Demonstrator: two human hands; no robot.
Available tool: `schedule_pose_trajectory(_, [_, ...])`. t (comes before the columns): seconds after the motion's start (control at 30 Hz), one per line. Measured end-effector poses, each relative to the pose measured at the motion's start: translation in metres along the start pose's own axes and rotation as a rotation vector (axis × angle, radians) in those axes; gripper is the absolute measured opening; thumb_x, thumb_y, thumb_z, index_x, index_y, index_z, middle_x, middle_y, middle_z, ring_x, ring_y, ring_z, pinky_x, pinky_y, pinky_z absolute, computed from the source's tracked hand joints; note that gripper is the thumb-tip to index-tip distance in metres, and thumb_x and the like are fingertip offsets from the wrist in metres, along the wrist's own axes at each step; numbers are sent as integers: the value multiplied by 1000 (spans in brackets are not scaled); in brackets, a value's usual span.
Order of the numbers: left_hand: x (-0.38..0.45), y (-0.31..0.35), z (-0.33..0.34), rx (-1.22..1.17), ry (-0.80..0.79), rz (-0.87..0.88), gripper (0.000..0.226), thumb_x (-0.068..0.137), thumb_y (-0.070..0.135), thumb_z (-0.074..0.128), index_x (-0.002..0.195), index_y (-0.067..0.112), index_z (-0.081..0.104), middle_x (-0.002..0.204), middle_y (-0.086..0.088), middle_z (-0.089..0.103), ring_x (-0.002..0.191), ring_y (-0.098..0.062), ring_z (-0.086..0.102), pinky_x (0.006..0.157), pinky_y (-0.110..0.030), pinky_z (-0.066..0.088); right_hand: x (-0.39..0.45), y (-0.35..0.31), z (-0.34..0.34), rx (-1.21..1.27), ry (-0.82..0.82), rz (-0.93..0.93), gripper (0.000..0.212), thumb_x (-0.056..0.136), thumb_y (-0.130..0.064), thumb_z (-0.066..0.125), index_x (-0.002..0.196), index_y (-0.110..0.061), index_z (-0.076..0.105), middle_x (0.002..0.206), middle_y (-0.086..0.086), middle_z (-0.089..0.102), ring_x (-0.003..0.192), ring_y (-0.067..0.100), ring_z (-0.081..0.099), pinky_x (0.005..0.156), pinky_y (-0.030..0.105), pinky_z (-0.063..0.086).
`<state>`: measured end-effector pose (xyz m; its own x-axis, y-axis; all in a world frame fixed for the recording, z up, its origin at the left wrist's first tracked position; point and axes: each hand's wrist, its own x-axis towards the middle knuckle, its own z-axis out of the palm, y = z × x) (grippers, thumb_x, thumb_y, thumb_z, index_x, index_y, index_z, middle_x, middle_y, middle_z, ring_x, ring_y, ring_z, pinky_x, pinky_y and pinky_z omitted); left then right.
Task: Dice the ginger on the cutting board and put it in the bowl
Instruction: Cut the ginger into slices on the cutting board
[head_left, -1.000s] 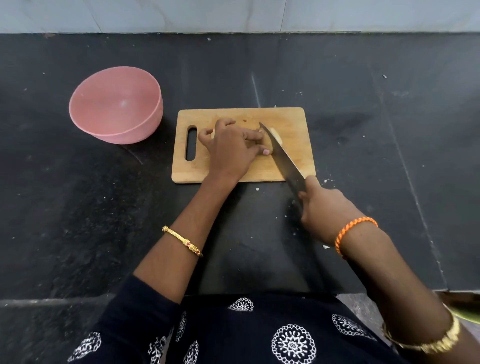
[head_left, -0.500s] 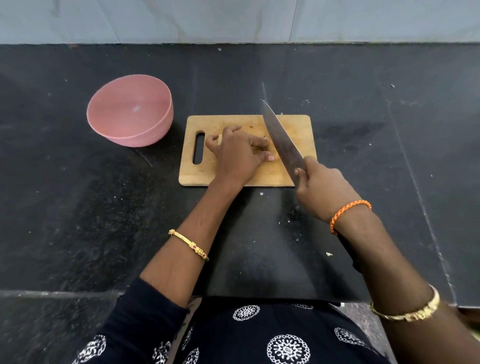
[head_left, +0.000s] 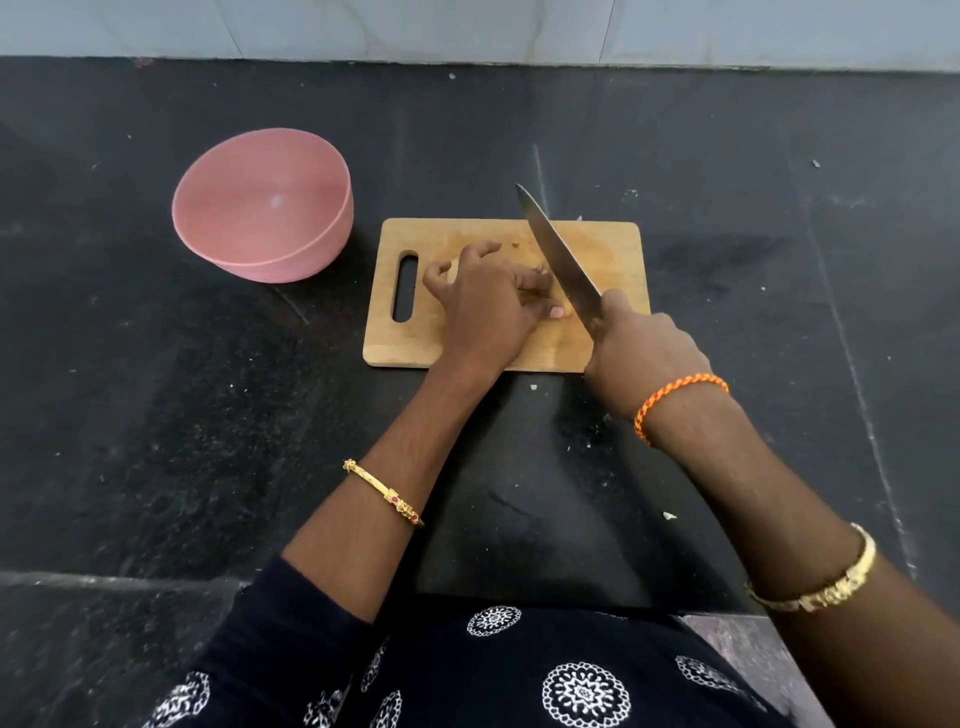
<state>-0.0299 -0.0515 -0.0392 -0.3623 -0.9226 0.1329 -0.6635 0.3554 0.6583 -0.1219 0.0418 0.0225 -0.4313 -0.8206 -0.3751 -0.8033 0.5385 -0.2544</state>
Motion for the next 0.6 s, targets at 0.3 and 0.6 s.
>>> schedule_pose_trajectory(0.3, [-2, 0, 1, 14, 48, 3, 26, 74, 39, 72, 98, 30, 73, 104, 17, 69, 128, -13, 37, 105, -42, 10, 7, -3, -7, -9, -62, -8, 30, 92, -7, 43, 120, -13, 37, 69, 5, 35, 59, 20, 41, 64, 37, 43])
schedule_pose_trajectory(0.6, [-5, -1, 1, -2, 65, 6, 22, 76, 37, 71, 96, 30, 73, 101, 17, 70, 129, -11, 37, 105, -41, 9, -35, 24, 17, 1, -126, 39, 14, 96, -20, 41, 98, -16, 28, 69, 6, 35, 72, 31, 49, 66, 39, 45])
